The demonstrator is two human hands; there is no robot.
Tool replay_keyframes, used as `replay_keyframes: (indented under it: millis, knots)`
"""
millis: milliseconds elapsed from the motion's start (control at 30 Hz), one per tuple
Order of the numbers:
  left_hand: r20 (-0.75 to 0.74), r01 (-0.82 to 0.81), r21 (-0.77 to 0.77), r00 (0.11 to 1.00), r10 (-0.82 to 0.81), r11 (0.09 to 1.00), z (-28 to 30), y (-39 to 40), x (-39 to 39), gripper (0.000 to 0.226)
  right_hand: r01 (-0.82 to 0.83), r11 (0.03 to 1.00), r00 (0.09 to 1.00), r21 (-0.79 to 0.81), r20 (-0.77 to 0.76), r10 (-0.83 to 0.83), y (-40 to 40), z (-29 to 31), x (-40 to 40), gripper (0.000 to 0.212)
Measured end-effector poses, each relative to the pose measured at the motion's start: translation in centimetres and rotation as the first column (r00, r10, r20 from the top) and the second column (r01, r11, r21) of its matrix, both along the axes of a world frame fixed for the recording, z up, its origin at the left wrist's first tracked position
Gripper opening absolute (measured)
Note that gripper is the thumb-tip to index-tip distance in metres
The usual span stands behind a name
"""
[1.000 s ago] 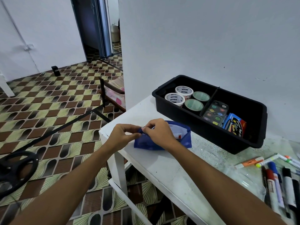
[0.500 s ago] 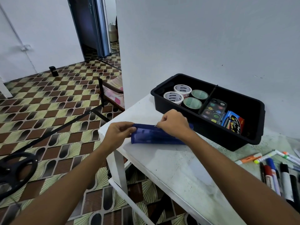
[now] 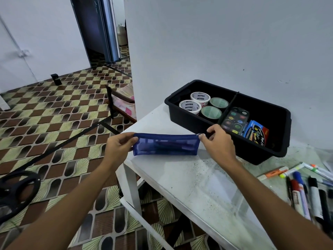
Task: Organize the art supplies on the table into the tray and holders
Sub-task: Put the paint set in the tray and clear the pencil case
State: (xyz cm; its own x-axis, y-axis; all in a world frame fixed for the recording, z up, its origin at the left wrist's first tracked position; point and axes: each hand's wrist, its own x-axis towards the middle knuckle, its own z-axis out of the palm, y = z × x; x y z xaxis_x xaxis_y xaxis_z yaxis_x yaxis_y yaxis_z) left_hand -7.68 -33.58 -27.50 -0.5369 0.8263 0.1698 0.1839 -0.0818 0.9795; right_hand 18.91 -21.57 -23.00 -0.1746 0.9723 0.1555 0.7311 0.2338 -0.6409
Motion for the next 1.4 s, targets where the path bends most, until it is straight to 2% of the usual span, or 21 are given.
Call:
replay_keyframes:
  millis: [100, 200, 267, 367, 467, 567, 633, 700, 833, 900, 933, 1067, 1233, 1333, 1400]
  knots:
    - [-0.033, 0.012, 0.010, 0.999, -0.012, 1.000, 0.2, -0.3, 0.3, 0.022, -0.099, 0.961, 0.979, -0.257, -0.196, 0.048, -2.5, -1.0, -0.8, 0.067]
    - [-0.172, 0.073, 0.010, 0.983, -0.070, 0.997, 0.7, -0.5, 1.2, 0.021, -0.243, 0.881, 0.871, -0.406, -0.492, 0.014, -4.5, -1.4, -2.3, 0.086]
    - [-0.328, 0.160, 0.029, 0.934, -0.142, 0.987, 1.1, -0.7, 2.2, 0.022, -0.272, 0.848, 0.800, -0.455, -0.596, -0.063, -4.9, -1.3, -3.4, 0.088]
    - [-0.518, 0.337, 0.019, 0.808, -0.279, 0.941, 0.7, -0.8, 4.1, 0.023, -0.323, 0.783, 0.722, -0.532, -0.673, -0.159, -4.8, -1.5, -4.6, 0.085]
    - [-0.600, 0.455, -0.019, 0.707, -0.374, 0.890, -0.4, -0.5, 5.7, 0.021, -0.314, 0.782, 0.672, -0.539, -0.708, -0.218, -4.2, -2.5, -4.9, 0.083]
    - [-0.637, 0.501, -0.093, 0.635, -0.438, 0.861, -0.8, -0.2, 6.5, 0.026, -0.304, 0.785, 0.649, -0.540, -0.720, -0.245, -3.4, -3.6, -4.4, 0.082]
    - [-0.592, 0.493, -0.166, 0.643, -0.486, 0.854, -0.5, -0.1, 6.4, 0.037, -0.331, 0.768, 0.625, -0.549, -0.737, -0.257, -3.2, -4.1, -3.9, 0.084]
    - [-0.475, 0.466, -0.231, 0.712, -0.517, 0.854, 0.0, 0.1, 6.2, 0.052, -0.373, 0.748, 0.601, -0.548, -0.757, -0.255, -3.1, -4.4, -3.5, 0.084]
    - [-0.119, 0.438, -0.354, 0.855, -0.505, 0.826, 1.3, 0.9, 6.1, 0.058, -0.512, 0.672, 0.568, -0.534, -0.798, -0.201, -3.7, -3.9, -2.6, 0.083]
    - [0.129, 0.517, -0.365, 0.852, -0.508, 0.775, 2.0, 1.0, 6.1, 0.073, -0.571, 0.652, 0.570, -0.499, -0.813, -0.123, -4.2, -3.4, -1.9, 0.082]
    - [0.195, 0.548, -0.350, 0.836, -0.513, 0.760, 2.3, 1.0, 6.0, 0.077, -0.592, 0.649, 0.565, -0.477, -0.821, -0.087, -4.4, -3.0, -1.6, 0.081]
    - [0.229, 0.621, -0.218, 0.782, -0.580, 0.753, 4.9, 2.3, 7.0, 0.074, -0.624, 0.682, 0.522, -0.380, -0.853, 0.002, -3.9, -0.8, 0.2, 0.080]
    - [0.159, 0.698, -0.129, 0.716, -0.680, 0.705, 8.8, 6.2, 10.2, 0.084, -0.588, 0.759, 0.494, -0.281, -0.867, 0.062, -1.3, 3.1, 4.5, 0.087]
    - [0.186, 0.750, -0.117, 0.661, -0.727, 0.651, 9.7, 9.5, 13.1, 0.101, -0.501, 0.826, 0.530, -0.259, -0.846, 0.056, 0.6, 4.9, 7.5, 0.085]
    - [0.228, 0.767, -0.097, 0.638, -0.736, 0.635, 10.0, 12.0, 15.6, 0.103, -0.436, 0.864, 0.549, -0.253, -0.835, 0.033, 2.1, 5.7, 9.8, 0.085]
